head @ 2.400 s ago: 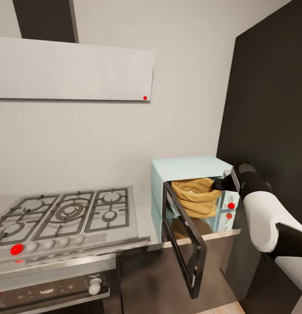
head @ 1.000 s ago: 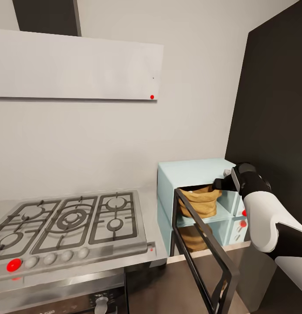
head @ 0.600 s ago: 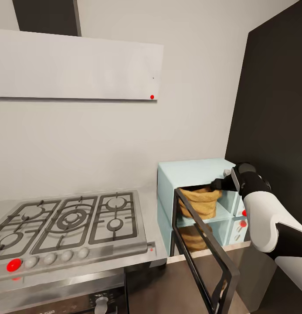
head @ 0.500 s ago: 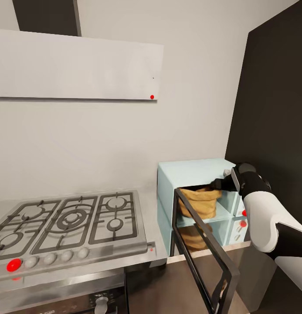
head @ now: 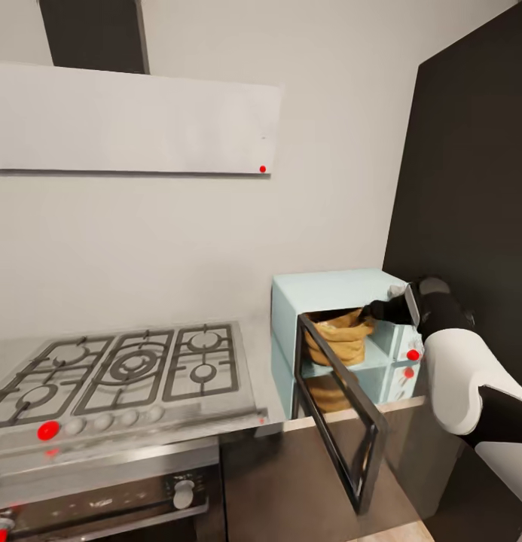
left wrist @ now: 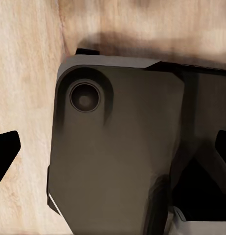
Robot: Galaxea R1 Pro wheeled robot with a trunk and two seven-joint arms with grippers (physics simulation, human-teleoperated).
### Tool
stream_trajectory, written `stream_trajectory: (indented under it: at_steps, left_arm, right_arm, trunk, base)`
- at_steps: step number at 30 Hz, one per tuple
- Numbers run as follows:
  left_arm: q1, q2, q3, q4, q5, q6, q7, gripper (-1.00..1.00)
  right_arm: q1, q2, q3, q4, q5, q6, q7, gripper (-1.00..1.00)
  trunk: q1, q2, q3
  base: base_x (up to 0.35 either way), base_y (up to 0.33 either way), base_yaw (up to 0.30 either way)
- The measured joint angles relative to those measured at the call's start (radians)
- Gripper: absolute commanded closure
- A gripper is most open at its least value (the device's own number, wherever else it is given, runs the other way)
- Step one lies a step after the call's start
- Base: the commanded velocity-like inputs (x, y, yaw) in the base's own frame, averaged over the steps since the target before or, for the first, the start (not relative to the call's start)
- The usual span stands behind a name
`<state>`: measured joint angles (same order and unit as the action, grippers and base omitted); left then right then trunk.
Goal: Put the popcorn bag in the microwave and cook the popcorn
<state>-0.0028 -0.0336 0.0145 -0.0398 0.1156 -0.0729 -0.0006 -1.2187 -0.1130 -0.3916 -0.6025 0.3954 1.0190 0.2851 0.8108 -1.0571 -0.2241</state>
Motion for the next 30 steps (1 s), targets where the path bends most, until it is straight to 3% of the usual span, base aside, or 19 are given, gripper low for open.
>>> stream_trajectory:
  at_steps: [3, 7, 11, 14, 16, 20, 22, 25, 30]
  left_arm:
    - [0.0, 0.0, -0.001, 0.0, 0.0, 0.0, 0.0, -1.0]
    - [0.0, 0.0, -0.001, 0.0, 0.0, 0.0, -0.001, -1.0]
    - [0.0, 0.001, -0.001, 0.0, 0.0, 0.0, -0.001, -1.0]
    - [0.0, 0.001, -0.001, 0.0, 0.0, 0.0, -0.001, -1.0]
    - [0.0, 0.002, -0.002, 0.0, 0.0, 0.0, -0.001, -1.0]
    - [0.0, 0.002, -0.002, 0.0, 0.0, 0.0, -0.001, -1.0]
    - [0.0, 0.002, -0.003, 0.0, 0.0, 0.0, -0.001, -1.0]
    - [0.0, 0.001, -0.003, 0.0, 0.0, 0.0, -0.001, -1.0]
    - [0.0, 0.0, -0.001, 0.0, 0.0, 0.0, 0.0, -1.0]
  right_arm:
    - [0.0, -0.001, -0.005, -0.105, -0.006, 0.0, 0.086, -1.0]
    - [0.0, -0.018, -0.005, -0.127, -0.001, -0.012, 0.179, -1.0]
    - [0.022, -0.023, 0.0, -0.092, 0.022, -0.041, 0.185, -1.0]
    - [0.099, -0.025, 0.005, -0.074, 0.063, -0.157, 0.193, -1.0]
    - [0.134, -0.025, 0.004, -0.071, 0.068, -0.213, 0.204, -1.0]
    - [0.182, -0.026, 0.0, -0.069, 0.07, -0.3, 0.32, -1.0]
    - [0.191, -0.026, -0.002, -0.069, 0.07, -0.333, 0.344, -1.0]
    - [0.212, -0.026, -0.003, -0.069, 0.071, -0.349, 0.354, -1.0]
    - [0.222, -0.052, -0.003, -0.052, 0.07, -0.352, 0.359, -1.0]
  trunk:
    - [0.0, 0.0, 0.0]
    - [0.0, 0.0, 0.0]
    - [0.0, 0.0, 0.0]
    - [0.0, 0.0, 0.0]
    - [-0.001, 0.0, 0.0]
    - [-0.001, 0.0, 0.0]
    - [-0.001, 0.0, 0.0]
    - [-0.001, 0.0, 0.0]
    - [-0.001, 0.0, 0.0]
  base:
    - [-0.341, 0.0, 0.0]
    - [-0.156, 0.0, 0.0]
    - [-0.01, 0.0, 0.0]
    - [-0.001, 0.0, 0.0]
    - [0.0, 0.0, 0.0]
    - [0.0, 0.0, 0.0]
    - [0.0, 0.0, 0.0]
    - [0.0, 0.0, 0.0]
    - [0.0, -0.01, 0.0]
